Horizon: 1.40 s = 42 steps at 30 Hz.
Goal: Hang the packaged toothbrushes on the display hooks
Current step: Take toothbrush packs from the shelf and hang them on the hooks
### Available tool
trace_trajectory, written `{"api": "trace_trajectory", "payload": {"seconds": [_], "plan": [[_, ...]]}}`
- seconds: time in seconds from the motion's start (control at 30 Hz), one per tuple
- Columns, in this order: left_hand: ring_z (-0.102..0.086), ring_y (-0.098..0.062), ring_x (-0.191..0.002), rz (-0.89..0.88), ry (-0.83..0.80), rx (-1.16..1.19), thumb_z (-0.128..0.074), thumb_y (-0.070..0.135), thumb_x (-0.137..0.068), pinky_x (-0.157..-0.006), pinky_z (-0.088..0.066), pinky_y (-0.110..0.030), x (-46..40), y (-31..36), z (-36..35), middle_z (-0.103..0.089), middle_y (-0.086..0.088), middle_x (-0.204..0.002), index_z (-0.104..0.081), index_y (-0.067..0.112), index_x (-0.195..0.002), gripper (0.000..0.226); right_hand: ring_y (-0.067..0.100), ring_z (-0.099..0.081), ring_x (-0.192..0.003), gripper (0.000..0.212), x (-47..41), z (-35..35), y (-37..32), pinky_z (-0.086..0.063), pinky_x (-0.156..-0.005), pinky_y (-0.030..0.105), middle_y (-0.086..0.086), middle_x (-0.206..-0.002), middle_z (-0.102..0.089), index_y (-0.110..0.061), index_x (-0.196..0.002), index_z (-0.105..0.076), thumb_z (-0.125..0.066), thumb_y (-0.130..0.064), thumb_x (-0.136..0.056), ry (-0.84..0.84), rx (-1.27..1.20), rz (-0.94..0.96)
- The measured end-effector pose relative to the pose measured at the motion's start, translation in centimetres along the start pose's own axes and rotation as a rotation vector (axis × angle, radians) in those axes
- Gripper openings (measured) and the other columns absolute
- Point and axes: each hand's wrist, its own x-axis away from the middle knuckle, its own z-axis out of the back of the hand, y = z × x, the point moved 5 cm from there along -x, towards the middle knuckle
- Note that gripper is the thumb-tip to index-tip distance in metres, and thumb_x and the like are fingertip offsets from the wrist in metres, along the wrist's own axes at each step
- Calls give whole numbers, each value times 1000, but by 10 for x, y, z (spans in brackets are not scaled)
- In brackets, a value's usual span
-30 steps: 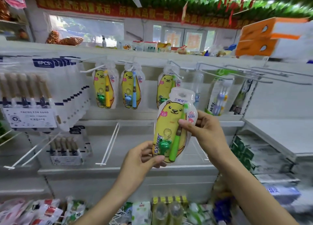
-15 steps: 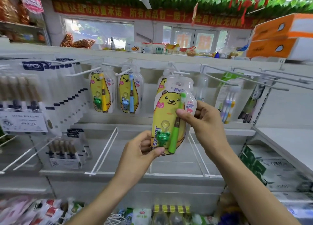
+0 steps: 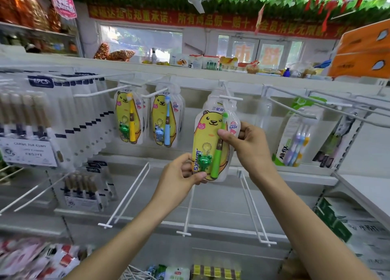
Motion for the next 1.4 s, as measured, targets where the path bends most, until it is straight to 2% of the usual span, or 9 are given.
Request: {"api": "trace_trajectory", "payload": {"seconds": [0.13, 0.4, 0.6, 0.73, 0.83, 0.9, 1.07, 1.23, 1.4], "plan": [[-75, -23, -69, 17, 29, -11, -72, -5, -84, -63, -58, -30, -31, -12, -7, -78, -5, -82, -63, 17, -95, 27, 29, -75, -84, 11, -26, 3, 16, -60, -81, 47, 13, -88, -77, -4, -96, -73, -74, -9, -87, 12, 28, -21], [-75, -26, -71, 38, 71, -83, -72, 1, -86, -67, -59, -33, -77, -32, -17, -77, -5, -84, -63, 16, -103, 24, 32, -74, -82, 17, -73, 9, 48, -58, -79, 55, 9, -81, -77, -4, -90, -75, -78, -20, -84, 63, 141, -35], [-74, -24, -70, 29, 86, -159, -71, 6, -88, -71, -59, -37, -90, -37, -18, -77, 0, -84, -62, 29, -98, 27, 21, -75, -80, 19, -84, 12, 57, -59, -80, 51, 1, -80, -78, -13, -90, -77, -79, -30, -82, 81, 234, -46], [-74, -14, -70, 37, 54, -347, -69, 28, -90, -79, -60, -43, -82, -39, -15, -77, 4, -79, -69, 24, -94, 5, 13, -73, -72, 20, -71, 17, 49, -61, -71, 45, -3, -76, -76, -19, -88, -76, -77, -38, -85, 74, 324, -25], [-72, -7, -78, 72, 22, -568, -64, 37, -92, -84, -58, -36, -65, -39, -9, -77, 8, -80, -74, 25, -97, 16, 11, -64, -60, 29, -48, 26, 46, -52, -60, 36, -6, -65, -67, -16, -82, -66, -74, -43, -86, 126, 561, 2], [-71, -7, -86, 75, -14, -693, -64, 40, -92, -86, -56, -33, -49, -36, -5, -78, 8, -89, -75, 26, -103, 22, 14, -65, -70, 29, -27, 35, 47, -53, -69, 35, -4, -74, -67, -13, -96, -68, -74, -40, -87, 163, 655, -9], [-67, -8, -97, -153, -117, -785, -65, 35, -92, -86, -51, -26, -6, -16, -8, -74, 11, -104, -71, 27, -110, 20, 15, -67, -87, 27, 41, 44, 45, -57, -85, 41, 2, -99, -72, -10, -115, -67, -70, -24, -92, 108, 805, -28], [-60, -26, -110, -482, -196, -906, -60, 33, -90, -93, -47, -37, 31, 5, -30, -67, -1, -119, -64, 18, -121, 34, 13, -64, -97, 29, 119, 58, 27, -54, -83, 36, -2, -110, -69, -16, -118, -64, -69, -28, -93, 91, 1000, 45], [-54, -23, -118, -662, -285, -908, -62, 36, -89, -95, -50, -41, 65, 23, -65, -60, 1, -128, -56, 22, -131, 44, 18, -57, -113, 35, 186, 87, 5, -47, -93, 32, 0, -122, -64, -16, -126, -61, -66, -29, -94, 114, 1148, 13]]}}
